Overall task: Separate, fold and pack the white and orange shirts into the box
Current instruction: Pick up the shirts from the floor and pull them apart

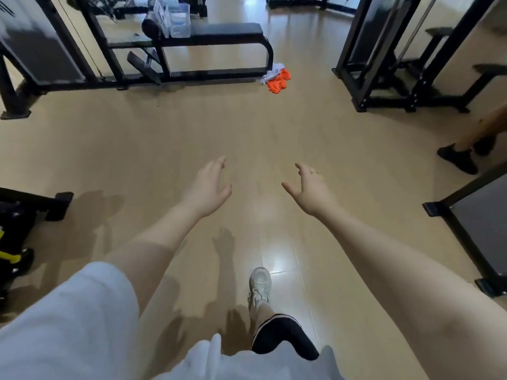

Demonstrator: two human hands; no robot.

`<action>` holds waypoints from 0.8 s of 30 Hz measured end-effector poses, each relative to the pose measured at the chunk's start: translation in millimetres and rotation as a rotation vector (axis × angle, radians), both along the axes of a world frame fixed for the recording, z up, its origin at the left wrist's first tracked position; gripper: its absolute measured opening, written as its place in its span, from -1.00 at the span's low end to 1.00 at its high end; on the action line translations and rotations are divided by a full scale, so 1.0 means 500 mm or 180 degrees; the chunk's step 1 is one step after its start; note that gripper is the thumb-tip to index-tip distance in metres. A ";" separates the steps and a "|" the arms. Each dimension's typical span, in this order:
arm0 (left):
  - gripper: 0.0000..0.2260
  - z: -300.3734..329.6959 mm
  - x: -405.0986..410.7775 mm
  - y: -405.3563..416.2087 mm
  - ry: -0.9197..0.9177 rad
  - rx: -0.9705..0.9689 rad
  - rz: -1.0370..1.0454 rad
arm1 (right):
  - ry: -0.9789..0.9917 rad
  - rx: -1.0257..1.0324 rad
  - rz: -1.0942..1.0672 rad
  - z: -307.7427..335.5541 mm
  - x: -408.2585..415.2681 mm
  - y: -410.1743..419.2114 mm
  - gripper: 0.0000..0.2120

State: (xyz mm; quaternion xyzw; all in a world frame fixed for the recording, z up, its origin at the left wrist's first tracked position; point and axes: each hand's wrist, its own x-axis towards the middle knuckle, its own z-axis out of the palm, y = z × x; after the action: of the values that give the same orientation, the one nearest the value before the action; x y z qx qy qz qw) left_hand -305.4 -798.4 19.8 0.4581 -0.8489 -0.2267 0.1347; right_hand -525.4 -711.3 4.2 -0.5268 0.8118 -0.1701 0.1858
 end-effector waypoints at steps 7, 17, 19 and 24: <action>-0.45 0.051 -0.185 -0.409 -0.0156 -0.0117 0.0190 | 0.0094 0.0129 0.0173 0.051 -0.219 -0.400 -0.39; -0.48 -0.022 -0.373 -1.001 0.0020 0.0092 0.0565 | 0.0267 0.0185 0.0702 -0.010 -0.385 -1.011 -0.44; -0.49 -0.021 -0.438 -1.128 0.0068 0.0164 0.0451 | 0.0235 0.0249 0.0629 -0.009 -0.441 -1.129 -0.47; -0.48 0.008 -0.638 -1.409 -0.0015 0.0344 -0.0011 | 0.0138 0.0304 0.0238 0.014 -0.622 -1.390 -0.48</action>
State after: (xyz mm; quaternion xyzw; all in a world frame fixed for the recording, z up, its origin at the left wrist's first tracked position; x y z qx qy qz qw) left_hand -624.3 -1502.7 23.7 0.4638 -0.8365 -0.2713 0.1074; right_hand -836.1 -1406.2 11.3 -0.5509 0.8026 -0.1126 0.1993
